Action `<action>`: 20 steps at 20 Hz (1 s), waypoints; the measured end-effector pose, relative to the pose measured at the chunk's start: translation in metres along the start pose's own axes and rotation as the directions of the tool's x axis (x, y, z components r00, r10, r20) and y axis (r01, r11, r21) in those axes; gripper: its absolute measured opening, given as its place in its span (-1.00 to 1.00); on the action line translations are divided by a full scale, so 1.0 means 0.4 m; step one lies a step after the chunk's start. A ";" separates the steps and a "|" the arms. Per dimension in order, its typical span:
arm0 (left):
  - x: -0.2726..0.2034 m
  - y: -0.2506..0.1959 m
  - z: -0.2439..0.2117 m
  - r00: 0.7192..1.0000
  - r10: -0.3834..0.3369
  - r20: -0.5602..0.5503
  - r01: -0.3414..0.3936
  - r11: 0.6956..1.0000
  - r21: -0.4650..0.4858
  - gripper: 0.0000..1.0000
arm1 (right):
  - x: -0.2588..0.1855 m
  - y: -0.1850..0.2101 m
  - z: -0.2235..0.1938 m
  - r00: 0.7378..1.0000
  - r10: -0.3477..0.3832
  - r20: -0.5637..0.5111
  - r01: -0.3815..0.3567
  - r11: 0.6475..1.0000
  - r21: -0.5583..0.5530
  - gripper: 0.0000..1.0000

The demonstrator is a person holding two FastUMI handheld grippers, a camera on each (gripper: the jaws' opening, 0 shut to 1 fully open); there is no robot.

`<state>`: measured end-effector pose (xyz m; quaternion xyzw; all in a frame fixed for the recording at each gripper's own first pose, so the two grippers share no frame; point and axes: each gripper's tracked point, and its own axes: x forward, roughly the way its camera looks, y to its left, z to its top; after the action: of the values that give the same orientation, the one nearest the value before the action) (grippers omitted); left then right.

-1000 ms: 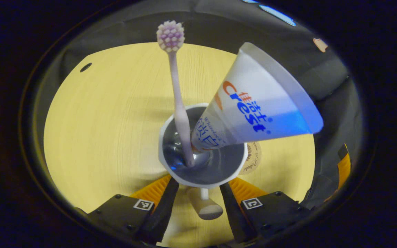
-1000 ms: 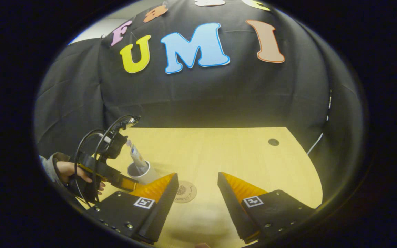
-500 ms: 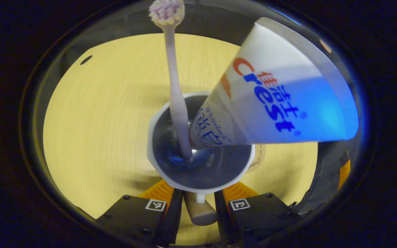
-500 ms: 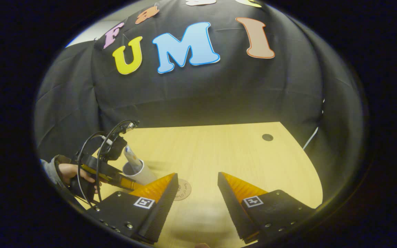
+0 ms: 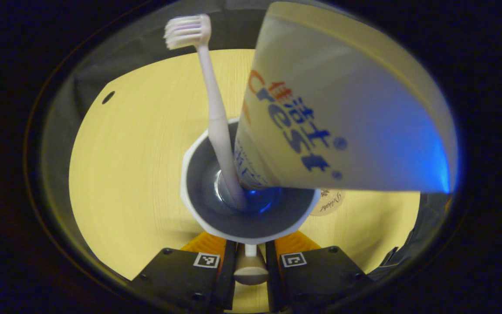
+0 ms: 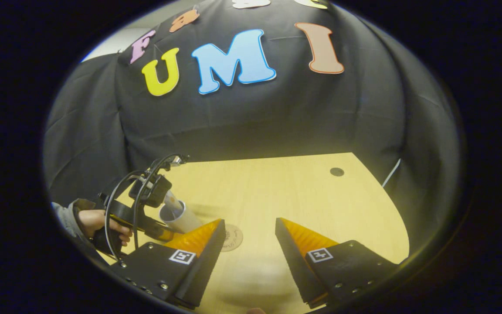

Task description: Put the toothbrush and toothpaste on the desktop into the cup, then pick up the cup and place it on the coaster on the desktop.

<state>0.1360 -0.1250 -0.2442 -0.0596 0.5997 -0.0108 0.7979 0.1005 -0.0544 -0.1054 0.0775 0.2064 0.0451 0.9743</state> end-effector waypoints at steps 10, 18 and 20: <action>-0.039 -0.062 -0.001 0.999 -0.029 0.045 0.028 0.999 0.031 -0.26 | -0.017 -0.026 0.000 1.000 -0.016 0.012 0.016 1.000 0.010 0.57; -0.044 -0.197 -0.009 0.996 -0.081 0.028 0.077 0.992 0.104 -0.27 | -0.030 -0.068 -0.013 0.999 -0.044 0.003 0.043 0.999 0.030 0.56; -0.043 -0.234 -0.013 0.996 -0.084 0.019 0.081 0.989 0.126 -0.27 | -0.034 -0.079 -0.017 0.999 -0.053 0.000 0.053 0.998 0.040 0.57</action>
<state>0.1312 -0.2169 -0.2193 -0.0344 0.5852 -0.0809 0.8061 0.0870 -0.0861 -0.1114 0.0916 0.2090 0.0153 0.9735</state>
